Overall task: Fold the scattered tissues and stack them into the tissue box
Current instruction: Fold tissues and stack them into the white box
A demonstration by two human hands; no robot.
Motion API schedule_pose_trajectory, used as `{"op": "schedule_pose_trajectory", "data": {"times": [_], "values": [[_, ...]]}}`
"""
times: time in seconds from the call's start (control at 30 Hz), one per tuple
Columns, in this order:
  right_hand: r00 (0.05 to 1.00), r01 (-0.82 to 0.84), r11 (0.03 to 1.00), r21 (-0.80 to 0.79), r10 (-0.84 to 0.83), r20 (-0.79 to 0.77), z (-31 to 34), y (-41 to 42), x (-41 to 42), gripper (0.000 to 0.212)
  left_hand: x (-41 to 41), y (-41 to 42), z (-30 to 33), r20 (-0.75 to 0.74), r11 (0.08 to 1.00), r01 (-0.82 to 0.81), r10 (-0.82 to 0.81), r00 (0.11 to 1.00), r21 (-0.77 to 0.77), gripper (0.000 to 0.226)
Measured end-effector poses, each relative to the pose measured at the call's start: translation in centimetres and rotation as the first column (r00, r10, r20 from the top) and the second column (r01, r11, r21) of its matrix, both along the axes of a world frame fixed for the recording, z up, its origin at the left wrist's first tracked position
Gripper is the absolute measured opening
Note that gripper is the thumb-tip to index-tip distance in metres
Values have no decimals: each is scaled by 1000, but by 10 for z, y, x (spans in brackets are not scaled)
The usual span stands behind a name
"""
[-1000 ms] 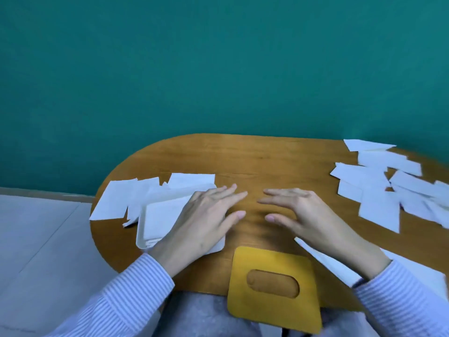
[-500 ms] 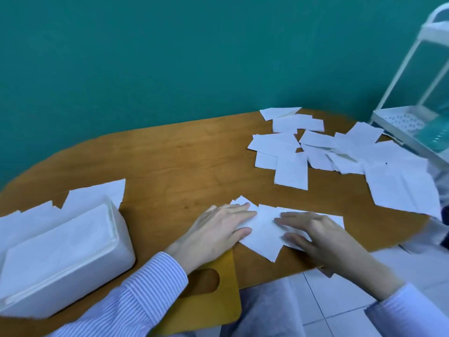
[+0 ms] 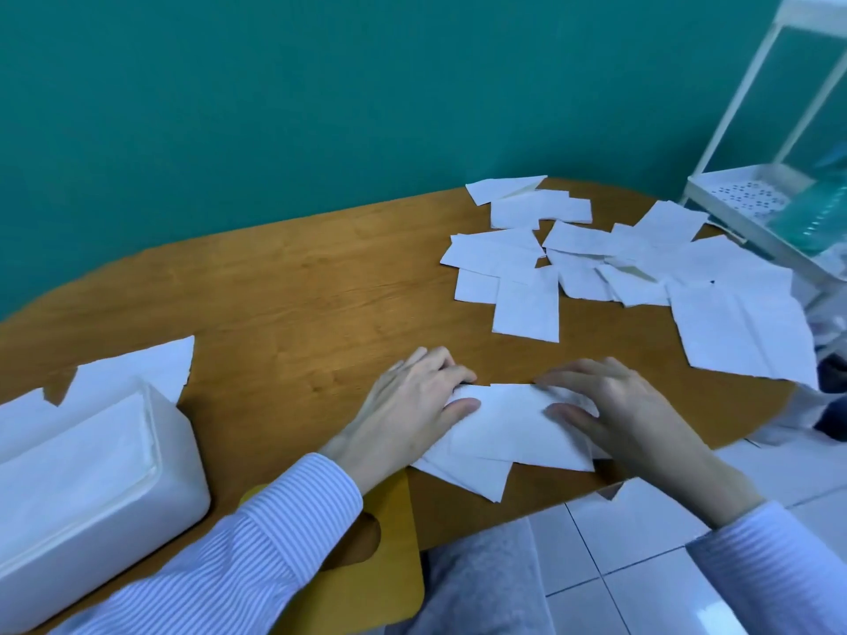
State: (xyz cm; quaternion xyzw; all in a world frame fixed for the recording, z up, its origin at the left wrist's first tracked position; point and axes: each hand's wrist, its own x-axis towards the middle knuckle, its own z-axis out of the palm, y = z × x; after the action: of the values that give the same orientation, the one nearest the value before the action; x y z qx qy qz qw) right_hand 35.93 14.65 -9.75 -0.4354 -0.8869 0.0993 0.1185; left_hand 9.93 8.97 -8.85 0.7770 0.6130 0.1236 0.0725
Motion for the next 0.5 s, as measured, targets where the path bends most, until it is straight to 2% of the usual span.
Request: {"op": "schedule_pose_trajectory", "data": {"times": [0.1, 0.2, 0.27, 0.37, 0.43, 0.5], "values": [[998, -7, 1000, -23, 9, 65, -3, 4, -1, 40, 8, 14, -4, 7, 1000, -22, 22, 1000, -14, 32], [998, -16, 999, -29, 18, 55, -5, 4, -4, 41, 13, 21, -5, 57, 998, -28, 31, 998, -53, 14], [999, -13, 999, -30, 14, 30, -7, 6, -5, 39, 14, 22, -3, 97, 997, -16, 23, 995, -77, 11], [1000, 1, 1000, -19, -1, -1, -8, 7, -6, 28, 13, 21, 2, 150, 997, 20, -9, 989, -70, 13], [999, 8, 1000, -1, -8, -37, -4, 7, -8, 14, 14, 21, 8, 234, 997, 41, -25, 972, -65, 13], [991, 17, 999, -42, -23, -132, 3, 8, -7, 9, 14, 22, 15, 333, 996, 55, -26, 942, -76, 12]]}}
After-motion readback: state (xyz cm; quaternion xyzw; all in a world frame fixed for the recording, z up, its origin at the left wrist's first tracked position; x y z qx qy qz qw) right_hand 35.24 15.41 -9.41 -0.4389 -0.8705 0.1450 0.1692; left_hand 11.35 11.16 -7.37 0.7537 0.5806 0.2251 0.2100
